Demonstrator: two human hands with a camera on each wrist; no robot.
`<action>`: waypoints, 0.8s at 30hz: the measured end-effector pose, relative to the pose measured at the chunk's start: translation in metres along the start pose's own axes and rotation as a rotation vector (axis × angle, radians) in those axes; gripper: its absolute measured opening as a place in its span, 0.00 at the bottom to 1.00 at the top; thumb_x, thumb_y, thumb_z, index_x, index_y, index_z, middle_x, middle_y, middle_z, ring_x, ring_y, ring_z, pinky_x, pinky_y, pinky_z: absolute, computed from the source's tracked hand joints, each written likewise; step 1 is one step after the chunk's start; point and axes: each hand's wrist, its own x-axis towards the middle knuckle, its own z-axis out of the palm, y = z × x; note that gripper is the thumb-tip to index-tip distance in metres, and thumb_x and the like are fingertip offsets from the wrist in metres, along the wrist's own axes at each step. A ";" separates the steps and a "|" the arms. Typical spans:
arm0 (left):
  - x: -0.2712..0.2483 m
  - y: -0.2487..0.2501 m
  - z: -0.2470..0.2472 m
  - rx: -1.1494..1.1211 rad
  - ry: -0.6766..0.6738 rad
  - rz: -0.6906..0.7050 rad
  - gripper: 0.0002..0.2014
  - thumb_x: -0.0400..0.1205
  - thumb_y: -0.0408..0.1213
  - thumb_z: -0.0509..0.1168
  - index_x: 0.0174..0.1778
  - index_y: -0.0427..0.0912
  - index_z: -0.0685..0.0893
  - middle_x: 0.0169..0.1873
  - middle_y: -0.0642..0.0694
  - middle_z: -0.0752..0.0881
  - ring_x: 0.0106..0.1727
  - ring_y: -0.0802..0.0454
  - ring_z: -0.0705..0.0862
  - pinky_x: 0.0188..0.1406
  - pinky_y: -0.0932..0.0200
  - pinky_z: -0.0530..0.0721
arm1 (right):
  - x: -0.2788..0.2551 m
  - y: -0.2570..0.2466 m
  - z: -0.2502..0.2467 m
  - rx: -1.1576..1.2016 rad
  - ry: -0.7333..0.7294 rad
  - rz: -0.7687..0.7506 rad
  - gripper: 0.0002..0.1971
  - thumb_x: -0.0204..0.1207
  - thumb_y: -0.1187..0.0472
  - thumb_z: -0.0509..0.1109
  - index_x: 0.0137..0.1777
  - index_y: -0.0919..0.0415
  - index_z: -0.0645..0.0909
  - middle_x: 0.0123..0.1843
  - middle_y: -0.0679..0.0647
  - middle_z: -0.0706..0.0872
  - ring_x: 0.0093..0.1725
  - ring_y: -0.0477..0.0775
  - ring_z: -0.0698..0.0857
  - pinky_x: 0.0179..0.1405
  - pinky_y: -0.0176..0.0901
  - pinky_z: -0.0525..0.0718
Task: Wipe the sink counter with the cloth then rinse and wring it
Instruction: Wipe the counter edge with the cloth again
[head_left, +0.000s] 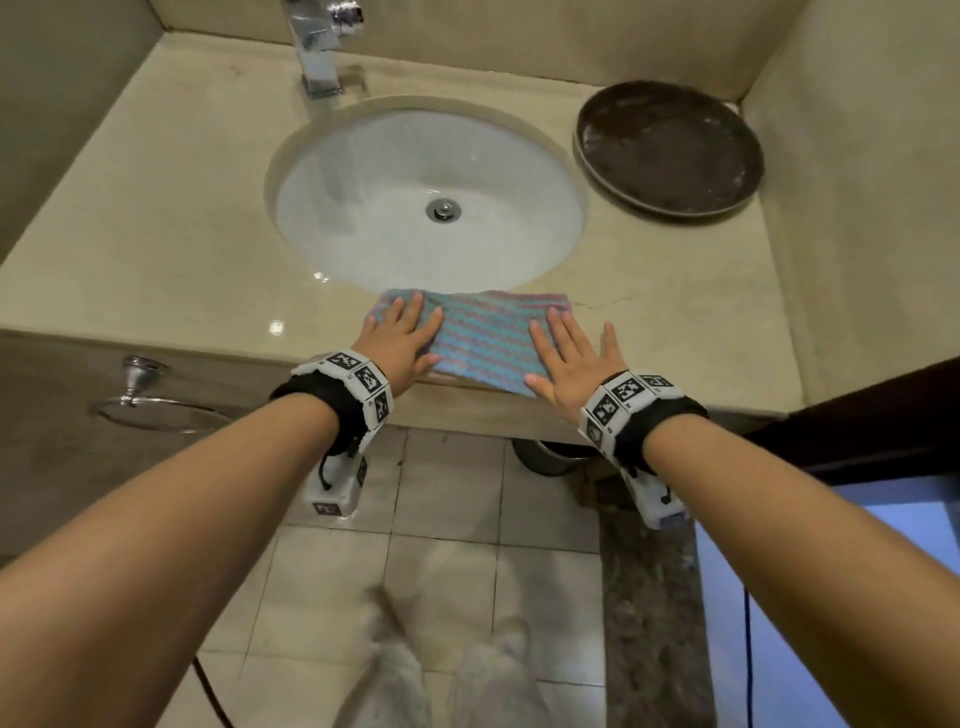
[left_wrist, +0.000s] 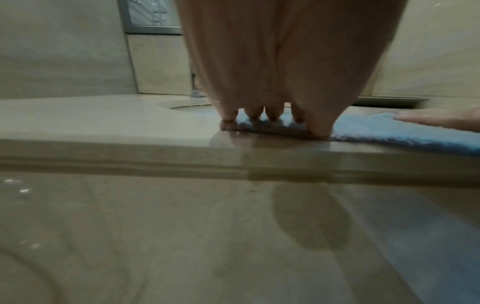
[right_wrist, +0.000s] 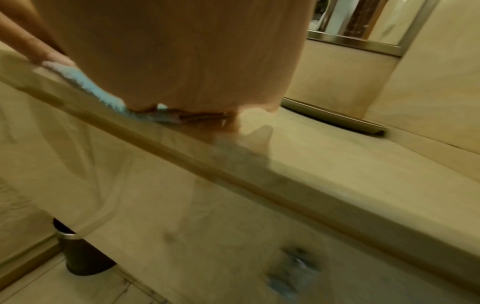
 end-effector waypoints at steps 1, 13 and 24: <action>0.005 0.015 0.000 0.006 -0.002 0.014 0.30 0.87 0.47 0.48 0.83 0.47 0.44 0.83 0.41 0.40 0.84 0.40 0.43 0.80 0.38 0.50 | -0.005 0.014 0.005 0.008 -0.004 0.015 0.33 0.83 0.40 0.38 0.82 0.52 0.29 0.83 0.53 0.28 0.83 0.52 0.31 0.79 0.70 0.36; 0.054 0.161 -0.010 0.076 -0.071 0.164 0.30 0.87 0.48 0.48 0.83 0.49 0.43 0.83 0.44 0.39 0.85 0.44 0.41 0.80 0.39 0.48 | -0.047 0.140 0.036 -0.025 -0.052 0.293 0.35 0.84 0.40 0.39 0.82 0.57 0.31 0.84 0.61 0.34 0.85 0.59 0.38 0.81 0.63 0.36; 0.132 0.174 -0.048 0.074 -0.081 0.310 0.32 0.86 0.50 0.50 0.83 0.51 0.44 0.83 0.45 0.39 0.84 0.44 0.40 0.82 0.41 0.45 | -0.017 0.172 0.010 -0.021 -0.135 0.460 0.36 0.83 0.40 0.39 0.82 0.60 0.31 0.84 0.64 0.35 0.85 0.64 0.40 0.82 0.63 0.37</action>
